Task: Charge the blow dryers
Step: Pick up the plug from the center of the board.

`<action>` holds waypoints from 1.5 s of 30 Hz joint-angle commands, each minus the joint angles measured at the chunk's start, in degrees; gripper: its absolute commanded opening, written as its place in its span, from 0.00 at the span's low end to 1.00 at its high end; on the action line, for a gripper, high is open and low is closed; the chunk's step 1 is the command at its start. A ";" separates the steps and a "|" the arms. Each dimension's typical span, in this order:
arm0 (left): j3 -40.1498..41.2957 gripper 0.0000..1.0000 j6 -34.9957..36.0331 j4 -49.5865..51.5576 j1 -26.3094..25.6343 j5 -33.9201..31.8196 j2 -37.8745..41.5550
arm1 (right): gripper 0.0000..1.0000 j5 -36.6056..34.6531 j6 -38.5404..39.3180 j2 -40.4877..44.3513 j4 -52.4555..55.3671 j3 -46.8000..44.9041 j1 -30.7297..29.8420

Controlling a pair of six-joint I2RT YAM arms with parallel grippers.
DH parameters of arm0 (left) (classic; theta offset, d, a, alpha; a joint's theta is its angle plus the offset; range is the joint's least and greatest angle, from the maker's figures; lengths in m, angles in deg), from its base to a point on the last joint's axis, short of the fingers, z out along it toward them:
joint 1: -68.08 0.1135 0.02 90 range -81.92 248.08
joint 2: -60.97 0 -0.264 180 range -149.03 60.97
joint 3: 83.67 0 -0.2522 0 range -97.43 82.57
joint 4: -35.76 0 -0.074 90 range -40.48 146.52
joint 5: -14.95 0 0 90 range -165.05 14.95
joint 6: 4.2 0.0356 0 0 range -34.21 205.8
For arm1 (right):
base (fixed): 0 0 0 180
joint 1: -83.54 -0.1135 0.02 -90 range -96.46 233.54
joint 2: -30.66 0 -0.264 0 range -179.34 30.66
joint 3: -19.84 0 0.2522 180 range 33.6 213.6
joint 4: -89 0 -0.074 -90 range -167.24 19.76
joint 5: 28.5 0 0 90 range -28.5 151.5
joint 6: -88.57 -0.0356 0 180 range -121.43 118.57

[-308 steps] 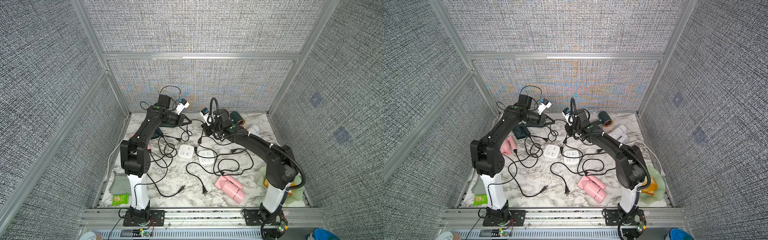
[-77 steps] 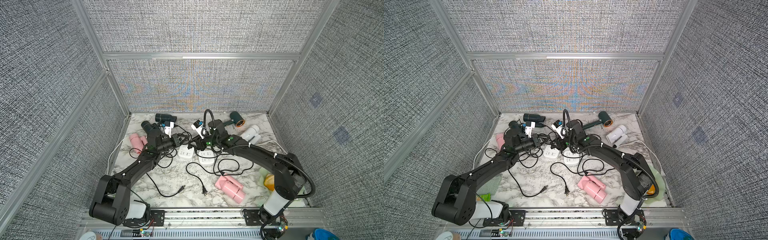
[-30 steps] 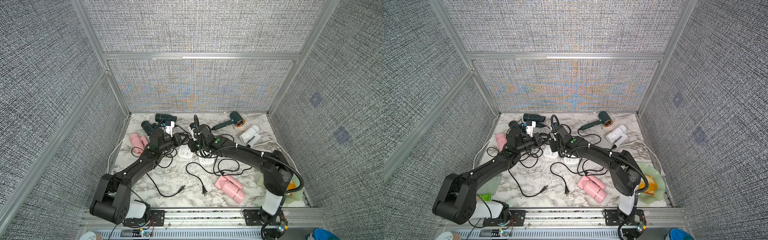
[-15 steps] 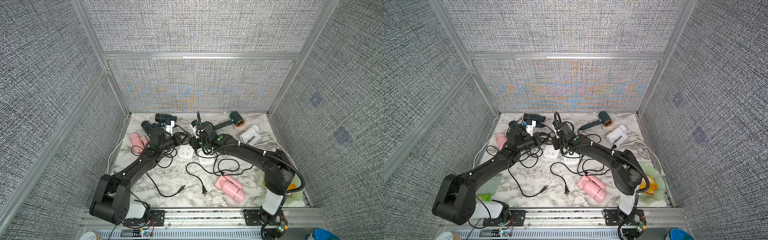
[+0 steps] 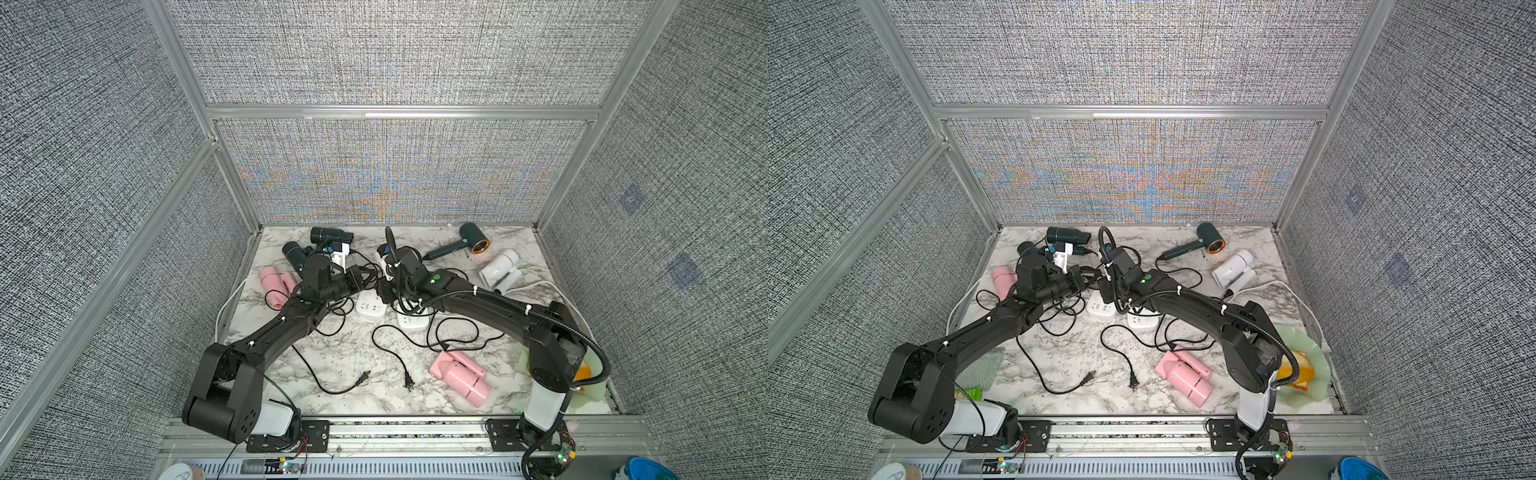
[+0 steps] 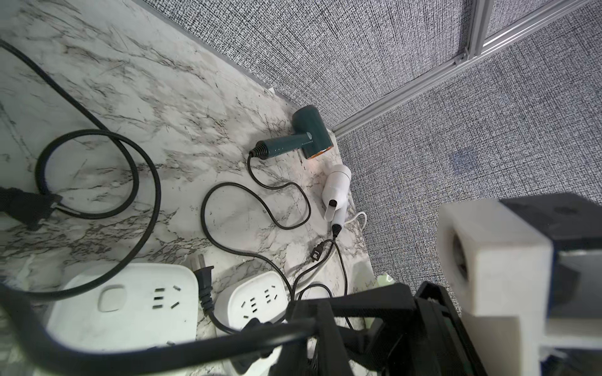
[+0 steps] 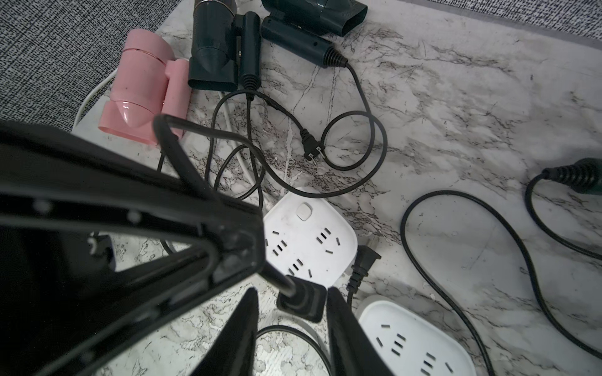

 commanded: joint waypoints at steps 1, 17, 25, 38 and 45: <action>-0.52 0.00 0.00 -1.52 -0.01 -0.03 -0.04 | 0.36 -2.68 -3.73 -0.56 1.65 0.62 -0.30; -0.52 0.00 -0.40 -2.03 -0.15 -0.12 -0.43 | 0.32 -4.55 -6.65 -4.04 3.63 4.71 -0.31; -0.62 0.00 -0.29 -2.03 -0.38 -0.56 -1.00 | 0.25 -5.42 -7.08 -4.44 5.06 5.55 -0.84; -3.44 0.29 2.38 10.36 -0.04 -2.24 1.30 | 0.17 7.46 5.87 -2.05 -4.05 0.12 3.67; -0.15 0.75 3.31 19.61 0.06 -4.74 7.84 | 0.13 23.23 19.05 -2.19 -9.50 -2.43 9.17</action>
